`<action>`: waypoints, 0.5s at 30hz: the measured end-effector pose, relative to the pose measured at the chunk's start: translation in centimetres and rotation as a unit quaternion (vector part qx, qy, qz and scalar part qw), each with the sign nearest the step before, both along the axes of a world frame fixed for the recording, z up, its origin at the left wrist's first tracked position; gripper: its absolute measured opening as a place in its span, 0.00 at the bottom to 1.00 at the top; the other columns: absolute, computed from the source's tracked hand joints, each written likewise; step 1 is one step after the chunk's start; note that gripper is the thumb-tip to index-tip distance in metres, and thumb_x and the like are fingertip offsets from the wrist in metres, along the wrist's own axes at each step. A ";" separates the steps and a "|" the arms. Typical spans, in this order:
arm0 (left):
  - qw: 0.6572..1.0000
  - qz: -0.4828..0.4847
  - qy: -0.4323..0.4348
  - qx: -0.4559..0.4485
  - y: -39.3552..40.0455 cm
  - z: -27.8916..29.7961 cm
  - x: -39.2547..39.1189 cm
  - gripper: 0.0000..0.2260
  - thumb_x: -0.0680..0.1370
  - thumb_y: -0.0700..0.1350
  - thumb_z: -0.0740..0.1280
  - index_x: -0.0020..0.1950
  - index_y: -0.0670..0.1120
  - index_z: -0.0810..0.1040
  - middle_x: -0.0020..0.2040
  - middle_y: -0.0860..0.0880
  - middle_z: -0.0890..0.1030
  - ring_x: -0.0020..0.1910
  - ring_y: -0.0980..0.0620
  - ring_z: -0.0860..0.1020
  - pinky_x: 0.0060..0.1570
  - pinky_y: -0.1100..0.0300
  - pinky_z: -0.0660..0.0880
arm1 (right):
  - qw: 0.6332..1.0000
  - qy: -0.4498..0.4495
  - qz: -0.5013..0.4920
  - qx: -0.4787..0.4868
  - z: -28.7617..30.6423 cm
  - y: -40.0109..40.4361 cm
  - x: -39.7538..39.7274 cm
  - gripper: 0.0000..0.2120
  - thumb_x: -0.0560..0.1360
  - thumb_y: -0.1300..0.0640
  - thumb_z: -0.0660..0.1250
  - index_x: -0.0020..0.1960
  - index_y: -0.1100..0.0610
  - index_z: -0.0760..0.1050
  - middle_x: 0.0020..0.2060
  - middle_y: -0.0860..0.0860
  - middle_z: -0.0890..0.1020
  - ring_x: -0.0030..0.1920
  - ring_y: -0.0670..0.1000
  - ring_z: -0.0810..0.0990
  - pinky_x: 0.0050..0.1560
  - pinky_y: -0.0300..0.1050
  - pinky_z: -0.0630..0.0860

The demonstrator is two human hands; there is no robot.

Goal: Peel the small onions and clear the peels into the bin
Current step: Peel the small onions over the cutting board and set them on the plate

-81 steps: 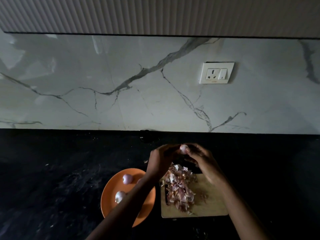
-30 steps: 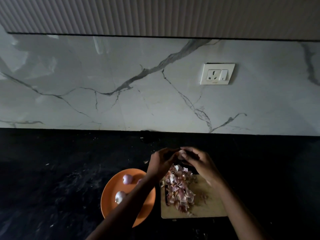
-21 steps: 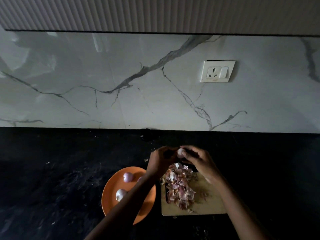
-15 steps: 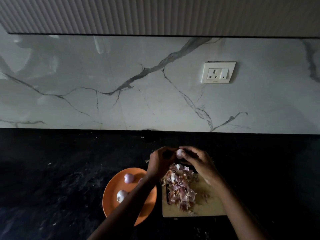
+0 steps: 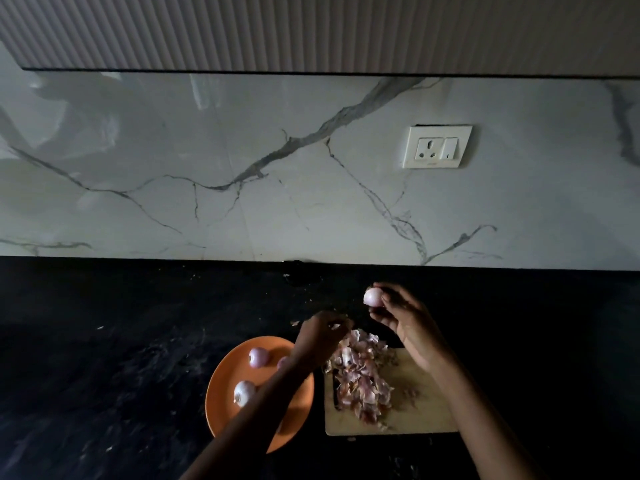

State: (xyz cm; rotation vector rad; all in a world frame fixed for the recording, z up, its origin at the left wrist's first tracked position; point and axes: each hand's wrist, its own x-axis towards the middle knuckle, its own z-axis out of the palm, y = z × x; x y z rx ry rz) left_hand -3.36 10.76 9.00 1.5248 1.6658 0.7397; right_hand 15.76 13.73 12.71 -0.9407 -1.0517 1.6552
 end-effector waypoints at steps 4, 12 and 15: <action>0.997 0.037 -0.023 0.069 0.1 0.9 0.4 0.07 0.79 0.46 0.70 0.56 0.49 0.85 0.49 0.52 0.86 0.44 0.60 0.82 0.45 0.66 0.76 | 0.999 0.033 0.009 -0.006 -0.1 -0.2 0.1 0.26 0.65 0.48 0.81 0.58 0.58 0.80 0.55 0.56 0.84 0.55 0.52 0.83 0.52 0.42 0.81; 0.963 0.035 -0.243 0.112 -0.1 4.0 1.8 0.09 0.76 0.46 0.73 0.56 0.52 0.82 0.48 0.57 0.85 0.48 0.60 0.84 0.46 0.67 0.78 | 0.998 -0.056 -0.011 0.030 0.4 -0.4 -0.3 0.17 0.72 0.49 0.71 0.56 0.58 0.81 0.54 0.56 0.85 0.58 0.56 0.83 0.59 0.51 0.78; 0.964 0.026 -0.220 0.147 -0.4 4.0 1.6 0.09 0.77 0.44 0.73 0.54 0.56 0.83 0.46 0.61 0.85 0.49 0.62 0.84 0.46 0.69 0.77 | 0.997 -0.065 -0.006 0.044 0.5 -0.3 -0.3 0.16 0.74 0.52 0.66 0.57 0.61 0.80 0.54 0.55 0.85 0.58 0.55 0.83 0.56 0.46 0.79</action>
